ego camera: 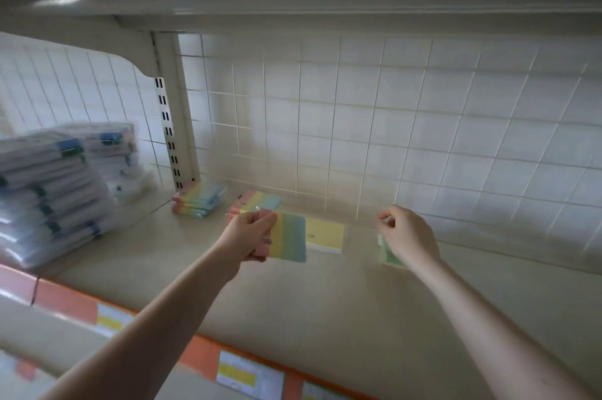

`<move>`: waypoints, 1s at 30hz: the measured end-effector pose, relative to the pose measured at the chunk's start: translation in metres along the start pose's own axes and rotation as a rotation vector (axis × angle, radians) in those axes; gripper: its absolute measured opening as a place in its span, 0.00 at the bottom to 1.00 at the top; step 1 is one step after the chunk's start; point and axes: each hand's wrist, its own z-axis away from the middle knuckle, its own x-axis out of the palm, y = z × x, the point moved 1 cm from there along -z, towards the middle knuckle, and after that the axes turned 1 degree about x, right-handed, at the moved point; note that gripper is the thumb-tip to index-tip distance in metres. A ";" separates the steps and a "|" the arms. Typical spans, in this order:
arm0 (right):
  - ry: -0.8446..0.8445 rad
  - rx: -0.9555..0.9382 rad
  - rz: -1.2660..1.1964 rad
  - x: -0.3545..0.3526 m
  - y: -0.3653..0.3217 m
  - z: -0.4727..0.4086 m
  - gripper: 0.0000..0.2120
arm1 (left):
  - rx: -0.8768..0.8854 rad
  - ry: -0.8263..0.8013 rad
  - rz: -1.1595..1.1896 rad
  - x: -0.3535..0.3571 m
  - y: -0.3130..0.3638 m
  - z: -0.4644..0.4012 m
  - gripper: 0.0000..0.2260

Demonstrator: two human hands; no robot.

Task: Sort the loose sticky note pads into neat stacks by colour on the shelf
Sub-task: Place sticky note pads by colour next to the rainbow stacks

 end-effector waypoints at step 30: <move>0.087 0.124 0.101 0.103 -0.150 -0.019 0.09 | 0.046 0.034 -0.059 -0.181 -0.005 -0.160 0.07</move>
